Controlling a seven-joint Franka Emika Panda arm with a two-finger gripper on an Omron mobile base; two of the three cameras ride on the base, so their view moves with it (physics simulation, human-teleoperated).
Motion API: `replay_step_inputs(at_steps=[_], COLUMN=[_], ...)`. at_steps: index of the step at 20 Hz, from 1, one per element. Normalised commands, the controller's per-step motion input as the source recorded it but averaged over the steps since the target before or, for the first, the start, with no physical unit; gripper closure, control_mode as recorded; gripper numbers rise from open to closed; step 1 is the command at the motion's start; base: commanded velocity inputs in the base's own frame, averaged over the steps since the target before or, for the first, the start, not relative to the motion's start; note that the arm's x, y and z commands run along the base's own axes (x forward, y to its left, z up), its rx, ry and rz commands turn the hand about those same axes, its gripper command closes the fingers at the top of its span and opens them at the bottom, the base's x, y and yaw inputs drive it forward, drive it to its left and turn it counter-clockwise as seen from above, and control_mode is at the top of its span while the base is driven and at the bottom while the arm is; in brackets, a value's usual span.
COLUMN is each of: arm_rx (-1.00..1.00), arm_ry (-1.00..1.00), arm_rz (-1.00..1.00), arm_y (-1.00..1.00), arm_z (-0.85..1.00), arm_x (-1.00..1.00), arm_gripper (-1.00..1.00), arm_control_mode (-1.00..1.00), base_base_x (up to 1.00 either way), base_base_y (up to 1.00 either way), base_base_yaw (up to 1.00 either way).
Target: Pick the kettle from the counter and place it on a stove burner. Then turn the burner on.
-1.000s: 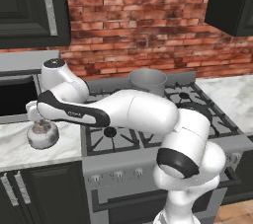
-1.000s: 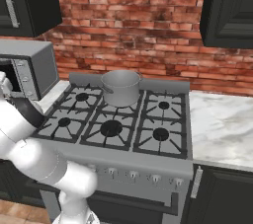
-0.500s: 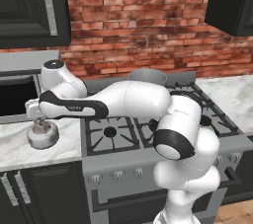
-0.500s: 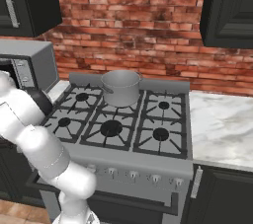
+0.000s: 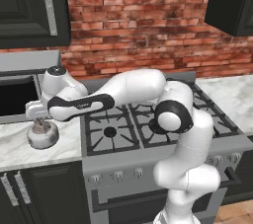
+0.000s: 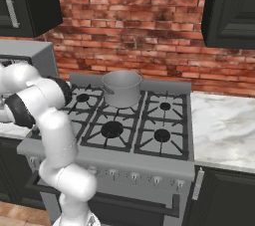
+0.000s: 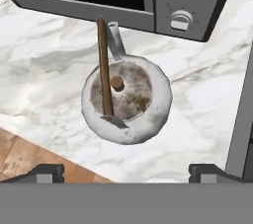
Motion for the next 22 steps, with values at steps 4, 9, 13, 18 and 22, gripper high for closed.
replay_step_inputs(at_steps=[4,9,13,18,22], arm_rx=[0.0,0.0,0.0,0.0,0.0], arm_ry=[0.01,0.0,0.0,0.0,0.0], arm_rz=[0.0,0.0,0.0,-0.04,-0.07], arm_y=[0.48,0.46,0.07,-0.06,-0.13], arm_z=[-0.05,-0.04,-0.05,-0.12,-0.25], arm_x=[0.38,0.41,0.25,0.07,0.0], arm_gripper=[-1.0,-1.0,1.0,1.0,1.0], arm_control_mode=[-1.0,-1.0,-1.0,-1.0,-1.0], base_base_x=[0.0,0.0,0.0,0.0,0.0], base_base_y=[0.0,0.0,0.0,0.0,0.0], base_base_yaw=[0.0,0.0,0.0,0.0,0.0])
